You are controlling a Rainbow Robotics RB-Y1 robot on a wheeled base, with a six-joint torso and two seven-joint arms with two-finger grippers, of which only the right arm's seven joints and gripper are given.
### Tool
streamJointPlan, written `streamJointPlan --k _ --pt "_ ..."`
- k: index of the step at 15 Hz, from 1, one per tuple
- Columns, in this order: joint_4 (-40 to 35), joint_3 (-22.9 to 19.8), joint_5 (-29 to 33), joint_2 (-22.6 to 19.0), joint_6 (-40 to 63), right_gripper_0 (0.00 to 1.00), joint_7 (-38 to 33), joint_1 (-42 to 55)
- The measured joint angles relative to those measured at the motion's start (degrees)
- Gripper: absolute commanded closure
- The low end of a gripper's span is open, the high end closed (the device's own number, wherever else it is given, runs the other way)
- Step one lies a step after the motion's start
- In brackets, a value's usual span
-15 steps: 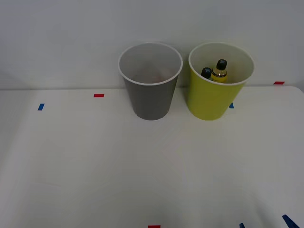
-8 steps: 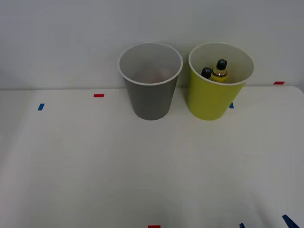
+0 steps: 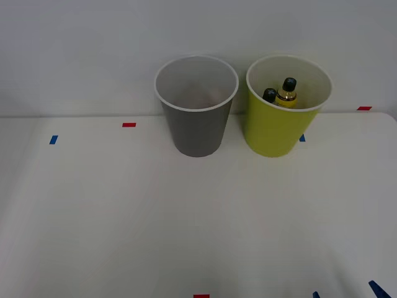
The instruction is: Put cans in the gray bin, plastic bottles in the light green bin
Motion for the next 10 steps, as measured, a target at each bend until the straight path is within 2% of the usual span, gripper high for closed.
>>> streamJointPlan --k 10 --pt "0.0 0.0 0.0 0.0 0.0 0.0 0.0 0.0"
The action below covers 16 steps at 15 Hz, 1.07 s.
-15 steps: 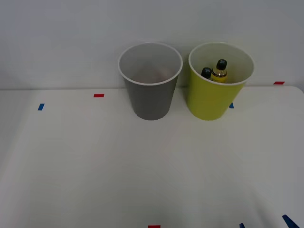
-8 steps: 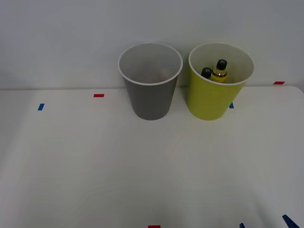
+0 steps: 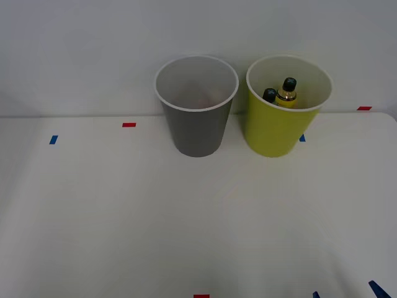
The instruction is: Put cans in the gray bin, plastic bottles in the light green bin
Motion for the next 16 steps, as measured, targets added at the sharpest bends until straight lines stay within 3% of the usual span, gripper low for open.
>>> streamJointPlan --k 16 --pt "0.0 0.0 -0.01 0.0 0.0 0.0 0.0 0.0"
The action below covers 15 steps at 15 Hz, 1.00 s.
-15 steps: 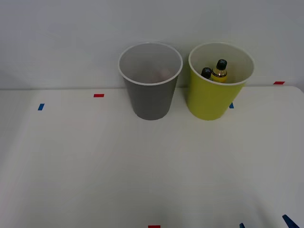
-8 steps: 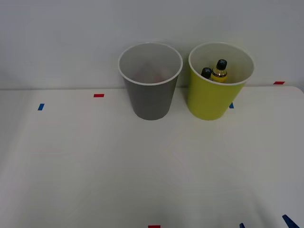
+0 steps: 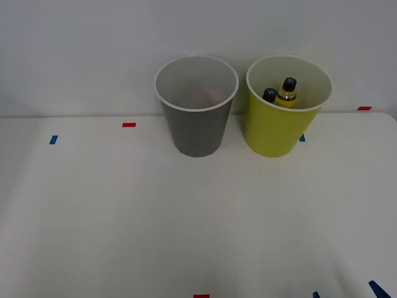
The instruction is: Put cans in the gray bin, plastic bottles in the light green bin
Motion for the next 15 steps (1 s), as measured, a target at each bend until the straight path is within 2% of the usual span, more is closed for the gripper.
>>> streamJointPlan --k 15 --pt "0.0 0.0 0.0 0.0 0.0 0.0 0.0 0.0"
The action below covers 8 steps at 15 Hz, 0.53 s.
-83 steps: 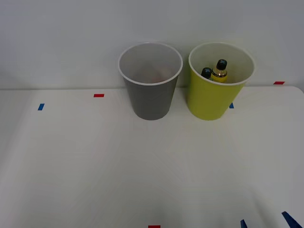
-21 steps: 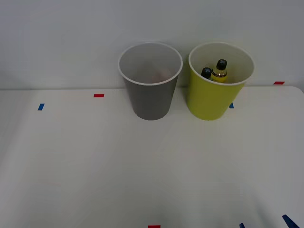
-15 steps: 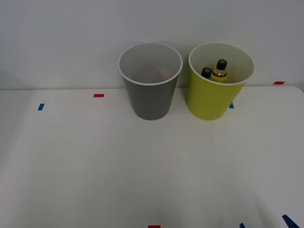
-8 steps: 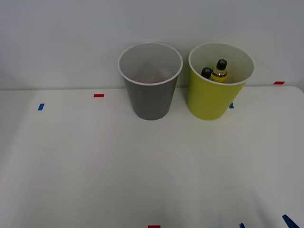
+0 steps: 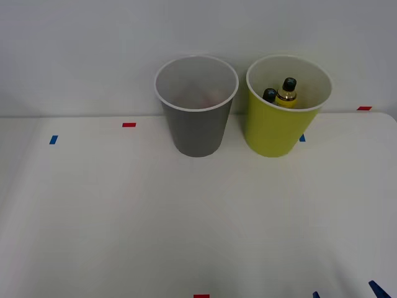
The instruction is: Put cans in the gray bin, plastic bottles in the light green bin
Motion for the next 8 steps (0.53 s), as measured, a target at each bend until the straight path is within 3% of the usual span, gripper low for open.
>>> streamJointPlan --k 8 --pt "0.0 0.0 0.0 0.0 0.0 0.0 0.0 0.0"
